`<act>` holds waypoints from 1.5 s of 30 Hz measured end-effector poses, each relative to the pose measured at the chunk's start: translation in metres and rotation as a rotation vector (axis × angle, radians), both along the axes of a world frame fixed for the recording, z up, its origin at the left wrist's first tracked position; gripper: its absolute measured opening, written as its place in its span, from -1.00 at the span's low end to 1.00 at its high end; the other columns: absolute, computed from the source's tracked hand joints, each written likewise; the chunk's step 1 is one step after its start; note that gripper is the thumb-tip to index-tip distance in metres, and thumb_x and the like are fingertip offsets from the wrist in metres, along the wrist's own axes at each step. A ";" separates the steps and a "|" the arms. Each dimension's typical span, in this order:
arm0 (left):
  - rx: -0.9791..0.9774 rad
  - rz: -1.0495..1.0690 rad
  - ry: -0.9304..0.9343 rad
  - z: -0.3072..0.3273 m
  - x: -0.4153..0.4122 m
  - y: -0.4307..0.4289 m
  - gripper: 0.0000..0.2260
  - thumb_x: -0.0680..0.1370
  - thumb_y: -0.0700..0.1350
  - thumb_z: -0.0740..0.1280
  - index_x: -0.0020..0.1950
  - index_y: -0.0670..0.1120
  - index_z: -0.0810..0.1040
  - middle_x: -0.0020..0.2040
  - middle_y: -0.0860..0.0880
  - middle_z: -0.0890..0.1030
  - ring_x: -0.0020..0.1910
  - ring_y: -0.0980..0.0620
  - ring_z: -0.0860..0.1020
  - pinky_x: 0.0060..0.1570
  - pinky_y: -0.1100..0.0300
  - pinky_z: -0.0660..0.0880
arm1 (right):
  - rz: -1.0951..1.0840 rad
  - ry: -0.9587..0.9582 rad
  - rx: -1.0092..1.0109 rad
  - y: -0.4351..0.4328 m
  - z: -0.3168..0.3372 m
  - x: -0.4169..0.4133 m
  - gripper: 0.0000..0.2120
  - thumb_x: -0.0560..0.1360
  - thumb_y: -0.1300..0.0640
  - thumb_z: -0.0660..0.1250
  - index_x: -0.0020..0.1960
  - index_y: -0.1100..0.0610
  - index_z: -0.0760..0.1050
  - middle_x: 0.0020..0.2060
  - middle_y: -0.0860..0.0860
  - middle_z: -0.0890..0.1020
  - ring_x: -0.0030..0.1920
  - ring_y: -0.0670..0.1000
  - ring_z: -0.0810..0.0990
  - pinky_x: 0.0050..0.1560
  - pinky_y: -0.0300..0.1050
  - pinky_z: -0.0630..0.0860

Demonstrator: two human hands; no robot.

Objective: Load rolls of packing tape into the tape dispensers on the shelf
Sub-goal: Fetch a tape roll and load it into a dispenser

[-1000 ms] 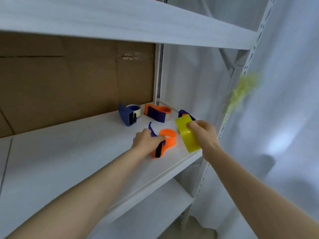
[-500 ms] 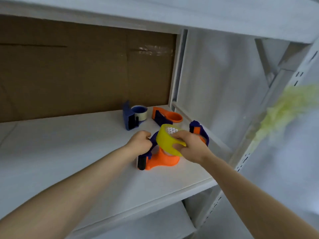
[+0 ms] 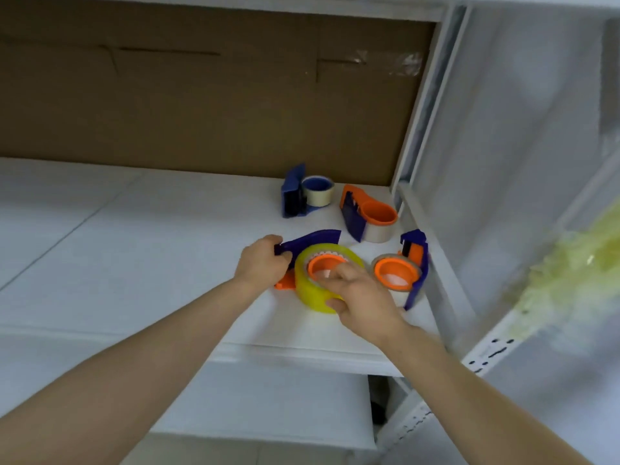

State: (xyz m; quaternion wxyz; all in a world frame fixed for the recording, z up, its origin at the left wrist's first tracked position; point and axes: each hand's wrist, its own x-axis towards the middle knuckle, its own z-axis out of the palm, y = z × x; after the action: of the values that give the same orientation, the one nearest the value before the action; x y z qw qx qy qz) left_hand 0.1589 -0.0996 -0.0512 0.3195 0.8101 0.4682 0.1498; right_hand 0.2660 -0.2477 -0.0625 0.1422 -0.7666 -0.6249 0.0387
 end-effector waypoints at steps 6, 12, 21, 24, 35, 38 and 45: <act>-0.049 0.015 -0.170 0.006 -0.001 -0.002 -0.45 0.55 -0.16 0.26 0.51 -0.10 0.15 0.48 -0.15 0.24 0.38 -0.13 0.35 0.35 0.12 0.28 | 0.078 0.058 0.032 0.003 0.002 -0.031 -0.62 0.52 0.00 0.27 0.32 0.05 0.43 0.24 0.05 0.48 0.28 0.10 0.38 0.21 0.03 0.42; -0.171 0.273 -0.184 -0.006 -0.025 -0.015 -0.48 0.58 -0.06 0.16 0.51 -0.14 0.14 0.53 -0.18 0.07 0.51 -0.17 0.08 0.46 -0.01 0.08 | -0.223 0.145 0.014 0.036 0.034 0.005 -0.33 0.45 0.07 0.33 0.48 -0.04 0.12 0.47 0.00 0.19 0.49 0.08 0.07 0.46 0.02 0.04; -0.359 0.121 -0.081 -0.002 -0.038 -0.034 -0.80 0.32 0.14 0.21 -0.32 0.03 0.44 0.22 -0.08 0.45 0.32 -0.11 0.33 0.34 -0.01 0.28 | -0.200 -0.225 -0.215 0.061 0.023 0.010 -0.63 0.43 0.14 0.35 0.21 0.11 0.40 0.08 0.11 0.57 0.06 0.12 0.54 -0.13 -0.05 0.47; -0.523 0.208 -0.300 0.004 -0.044 -0.033 -0.73 0.26 0.13 0.25 -0.19 0.01 0.55 0.21 -0.09 0.49 0.17 -0.09 0.43 0.19 0.09 0.36 | -0.263 -0.147 -0.130 0.055 0.021 0.007 -0.68 0.41 0.11 0.36 0.14 0.11 0.45 0.00 0.10 0.59 0.02 0.14 0.56 -0.16 -0.03 0.49; -0.884 0.070 -0.572 0.029 -0.057 -0.019 -0.66 0.51 0.04 0.32 0.22 -0.09 0.48 0.12 -0.09 0.61 0.09 -0.05 0.56 0.24 0.08 0.40 | -0.457 0.992 0.195 0.059 -0.001 -0.019 -0.84 0.38 0.25 0.45 -0.12 0.17 0.49 -0.20 0.10 0.60 -0.12 0.13 0.58 -0.19 -0.07 0.57; -0.857 0.049 -0.639 0.024 -0.060 -0.022 -0.75 0.52 -0.13 0.33 0.17 -0.16 0.51 -0.02 -0.10 0.63 -0.06 -0.01 0.58 -0.01 0.18 0.48 | -0.398 0.828 0.110 0.060 0.000 -0.021 -0.76 0.52 0.12 0.30 0.13 0.21 0.50 0.08 0.16 0.59 0.10 0.15 0.55 0.14 0.05 0.51; -0.658 -0.005 -0.593 0.017 -0.069 -0.028 -0.82 0.50 -0.24 0.28 0.05 -0.15 0.60 0.03 -0.16 0.64 0.04 -0.09 0.57 0.18 0.10 0.42 | -0.370 1.027 0.252 0.047 0.025 -0.036 -0.72 0.53 -0.03 0.25 -0.05 0.18 0.59 -0.24 -0.01 0.62 -0.20 -0.07 0.57 -0.24 -0.30 0.44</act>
State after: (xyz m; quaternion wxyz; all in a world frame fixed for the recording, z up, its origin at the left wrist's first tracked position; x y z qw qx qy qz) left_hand 0.0896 -0.1276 -0.0347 0.6813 0.5883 0.3771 0.2181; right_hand 0.2299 -0.2003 -0.0374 0.5235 -0.7232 -0.3300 0.3065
